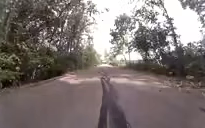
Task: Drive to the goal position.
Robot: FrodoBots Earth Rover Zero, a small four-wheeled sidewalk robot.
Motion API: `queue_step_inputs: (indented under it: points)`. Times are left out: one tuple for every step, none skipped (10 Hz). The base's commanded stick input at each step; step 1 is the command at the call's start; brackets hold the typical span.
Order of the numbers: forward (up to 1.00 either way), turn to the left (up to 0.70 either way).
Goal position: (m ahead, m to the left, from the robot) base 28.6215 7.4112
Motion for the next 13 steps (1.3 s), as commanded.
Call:
queue_step_inputs:
  points:
    - [0.7,0.0]
    - [0.7,0.0]
    - [0.7,0.0]
    - [0.7,0.0]
    - [0.7,0.0]
    - [0.7,0.0]
    - [0.7,0.0]
    - [0.7,0.0]
    - [0.7,0.0]
    - [0.7,0.0]
    - [0.7,0.0]
    - [0.7,0.0]
    - [0.7,0.0]
